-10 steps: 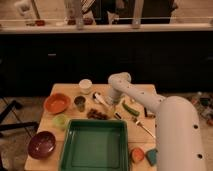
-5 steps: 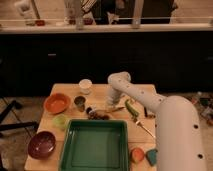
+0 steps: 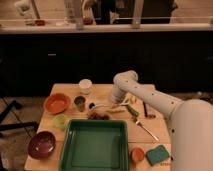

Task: Place brush in red bowl

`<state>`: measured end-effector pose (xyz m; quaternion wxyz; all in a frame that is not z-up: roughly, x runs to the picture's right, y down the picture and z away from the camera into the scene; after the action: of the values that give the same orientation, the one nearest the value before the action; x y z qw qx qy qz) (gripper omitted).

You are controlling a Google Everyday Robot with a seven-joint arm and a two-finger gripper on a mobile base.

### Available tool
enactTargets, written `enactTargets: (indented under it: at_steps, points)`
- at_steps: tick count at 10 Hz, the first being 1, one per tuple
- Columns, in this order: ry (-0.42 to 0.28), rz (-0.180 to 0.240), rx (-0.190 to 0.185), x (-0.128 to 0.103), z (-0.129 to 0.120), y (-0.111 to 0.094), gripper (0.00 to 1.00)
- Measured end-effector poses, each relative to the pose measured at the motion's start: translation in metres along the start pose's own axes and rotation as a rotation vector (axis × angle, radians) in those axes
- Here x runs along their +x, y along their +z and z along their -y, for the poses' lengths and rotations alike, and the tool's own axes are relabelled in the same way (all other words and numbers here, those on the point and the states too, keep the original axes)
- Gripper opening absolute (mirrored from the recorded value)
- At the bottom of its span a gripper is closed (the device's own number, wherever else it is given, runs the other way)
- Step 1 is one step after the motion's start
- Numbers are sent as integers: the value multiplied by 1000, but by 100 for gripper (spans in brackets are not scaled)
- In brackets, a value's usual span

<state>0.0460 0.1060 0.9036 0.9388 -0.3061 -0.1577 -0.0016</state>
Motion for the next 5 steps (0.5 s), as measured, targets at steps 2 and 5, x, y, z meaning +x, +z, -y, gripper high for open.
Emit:
enactTargets:
  at_steps: [2, 5]
  points:
    - [18, 37, 58, -1, 3, -19, 0]
    - [-17, 101, 107, -26, 13, -49, 0]
